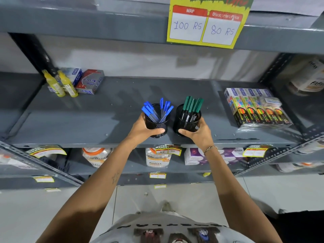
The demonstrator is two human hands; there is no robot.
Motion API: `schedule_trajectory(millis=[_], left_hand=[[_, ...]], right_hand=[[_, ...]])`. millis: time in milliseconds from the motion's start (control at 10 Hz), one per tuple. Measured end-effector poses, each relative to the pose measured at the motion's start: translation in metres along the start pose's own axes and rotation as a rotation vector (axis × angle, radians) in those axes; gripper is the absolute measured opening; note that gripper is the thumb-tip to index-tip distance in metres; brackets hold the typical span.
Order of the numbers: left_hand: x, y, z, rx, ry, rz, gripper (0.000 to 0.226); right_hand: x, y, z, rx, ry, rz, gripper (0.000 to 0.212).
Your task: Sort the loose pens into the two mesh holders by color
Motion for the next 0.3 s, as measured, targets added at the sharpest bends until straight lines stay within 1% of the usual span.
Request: schedule_trajectory(millis=[100, 200, 300], left_hand=[[-0.003, 0.002, -0.001, 0.025, 0.02, -0.005, 0.086], [-0.008, 0.008, -0.004, 0.023, 0.019, -0.011, 0.102], [-0.023, 0.013, 0.009, 0.06, -0.061, 0.007, 0.121]], right_hand=[[-0.004, -0.002, -0.005, -0.045, 0.048, -0.035, 0.088], [-0.012, -0.003, -0.007, -0.118, 0.093, -0.078, 0.091], [-0.026, -0.005, -0.001, -0.175, 0.057, -0.047, 0.074]])
Point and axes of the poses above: each hand's wrist, its own x-axis towards the middle knuckle, its own y-axis out of the back of the hand, z = x × y, the point moved 9 cm from there along x, towards the middle knuckle, and after that the axes turned 14 degrees about -x, right-handed, at the moved point
